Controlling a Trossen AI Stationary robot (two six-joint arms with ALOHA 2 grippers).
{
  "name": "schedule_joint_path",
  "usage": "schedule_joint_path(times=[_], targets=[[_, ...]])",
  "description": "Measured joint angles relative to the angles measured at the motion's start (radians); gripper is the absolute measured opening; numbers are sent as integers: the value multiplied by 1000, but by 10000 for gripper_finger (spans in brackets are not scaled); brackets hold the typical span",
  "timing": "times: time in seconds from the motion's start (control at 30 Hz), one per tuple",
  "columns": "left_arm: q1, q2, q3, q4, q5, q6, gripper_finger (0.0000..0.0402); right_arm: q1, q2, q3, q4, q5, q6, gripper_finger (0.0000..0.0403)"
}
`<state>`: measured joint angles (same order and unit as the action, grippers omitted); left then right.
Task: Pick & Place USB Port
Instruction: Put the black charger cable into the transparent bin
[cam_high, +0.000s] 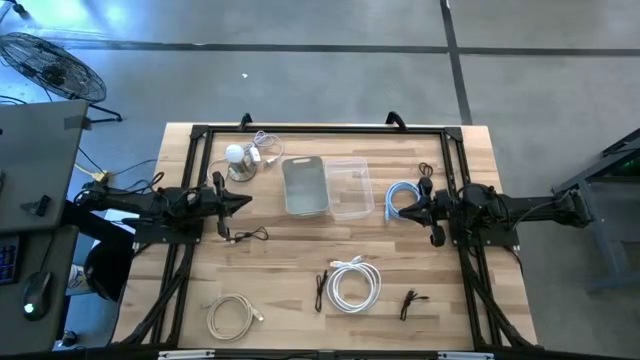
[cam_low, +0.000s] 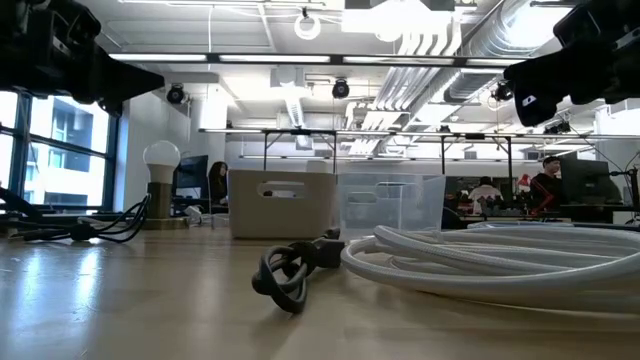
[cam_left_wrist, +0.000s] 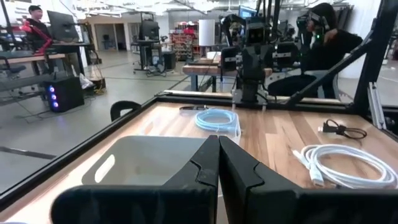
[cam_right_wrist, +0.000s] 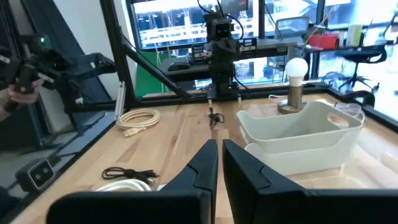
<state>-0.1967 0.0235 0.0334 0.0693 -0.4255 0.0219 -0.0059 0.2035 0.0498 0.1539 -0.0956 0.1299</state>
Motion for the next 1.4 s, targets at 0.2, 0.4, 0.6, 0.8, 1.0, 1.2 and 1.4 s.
schedule_joint_path(times=[0.2, 0.4, 0.6, 0.8, 1.0, 1.2, 1.4], targets=[[0, 0, 0, -9, 5, 7, 2, 0, 0, 1, 11, 16, 144, 16], [0, 0, 2, -36, 84, 75, 2, 0, 0, 1, 24, 1, 83, 17], [0, 0, 5, -52, 174, 88, 2, 0, 0, 1, 46, 23, -7, 17], [0, 23, 131, -322, 255, -21, 2, 0, 0, 1, 42, 159, -38, 42], [0, 148, 302, -422, 266, 48, 15, 0, 0, 1, 21, 169, -10, 100], [0, 428, 524, -666, 325, -42, 26, 0, 0, 1, 10, 174, -1, 145], [0, 786, 704, -827, 406, -53, 40, 0, 0, 1, 4, 290, 3, 187]])
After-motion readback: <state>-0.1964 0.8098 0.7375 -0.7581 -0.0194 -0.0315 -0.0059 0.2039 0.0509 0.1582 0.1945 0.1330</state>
